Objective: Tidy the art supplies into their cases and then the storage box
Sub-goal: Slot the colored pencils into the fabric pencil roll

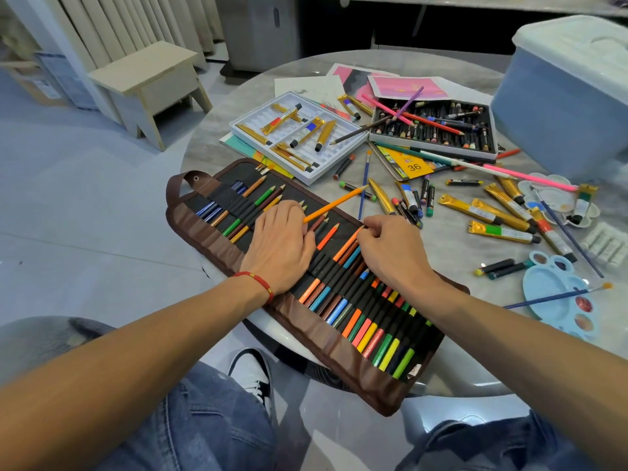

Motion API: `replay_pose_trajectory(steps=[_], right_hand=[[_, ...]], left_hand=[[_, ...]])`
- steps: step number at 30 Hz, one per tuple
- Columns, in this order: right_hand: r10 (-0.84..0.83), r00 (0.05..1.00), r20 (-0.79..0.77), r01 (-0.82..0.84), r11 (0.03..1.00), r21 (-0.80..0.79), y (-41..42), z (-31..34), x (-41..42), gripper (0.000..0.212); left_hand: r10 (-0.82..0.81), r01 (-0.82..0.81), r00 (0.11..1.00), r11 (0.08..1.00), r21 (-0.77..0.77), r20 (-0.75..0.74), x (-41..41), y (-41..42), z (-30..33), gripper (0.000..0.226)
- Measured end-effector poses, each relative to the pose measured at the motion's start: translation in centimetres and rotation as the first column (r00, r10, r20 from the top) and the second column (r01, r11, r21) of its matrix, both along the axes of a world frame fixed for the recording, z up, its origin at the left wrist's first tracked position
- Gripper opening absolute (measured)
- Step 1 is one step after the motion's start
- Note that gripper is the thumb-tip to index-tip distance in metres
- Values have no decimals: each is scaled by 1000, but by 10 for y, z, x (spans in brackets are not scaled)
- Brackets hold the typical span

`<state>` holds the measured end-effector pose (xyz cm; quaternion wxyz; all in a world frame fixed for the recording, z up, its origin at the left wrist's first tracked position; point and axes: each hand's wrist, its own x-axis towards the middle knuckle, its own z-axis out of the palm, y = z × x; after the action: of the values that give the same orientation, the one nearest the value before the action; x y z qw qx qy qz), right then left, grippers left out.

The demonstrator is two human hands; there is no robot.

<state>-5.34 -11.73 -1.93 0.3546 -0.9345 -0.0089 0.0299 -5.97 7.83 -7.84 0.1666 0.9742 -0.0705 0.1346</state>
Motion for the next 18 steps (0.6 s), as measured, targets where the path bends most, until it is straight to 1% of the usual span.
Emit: replay_pose_trajectory(steps=[2, 5, 9, 13, 18], right_hand=[[-22, 1000, -6, 22, 1000, 9, 0, 1, 1, 30], [-58, 997, -46, 61, 996, 63, -2, -1, 4, 31], [-25, 999, -33, 26, 999, 35, -4, -6, 7, 33], [-28, 999, -43, 29, 999, 34, -6, -8, 10, 37], [-8, 999, -52, 9, 1000, 16, -6, -9, 15, 35]], left_hand=[[3, -3, 1000, 1000, -1, 0, 0, 0, 0, 11], [3, -3, 1000, 1000, -2, 0, 1, 0, 0, 11], [6, -6, 1000, 1000, -1, 0, 0, 0, 0, 11], [9, -9, 1000, 1000, 0, 0, 1, -1, 0, 12], [4, -4, 1000, 1000, -2, 8, 0, -1, 1, 12]])
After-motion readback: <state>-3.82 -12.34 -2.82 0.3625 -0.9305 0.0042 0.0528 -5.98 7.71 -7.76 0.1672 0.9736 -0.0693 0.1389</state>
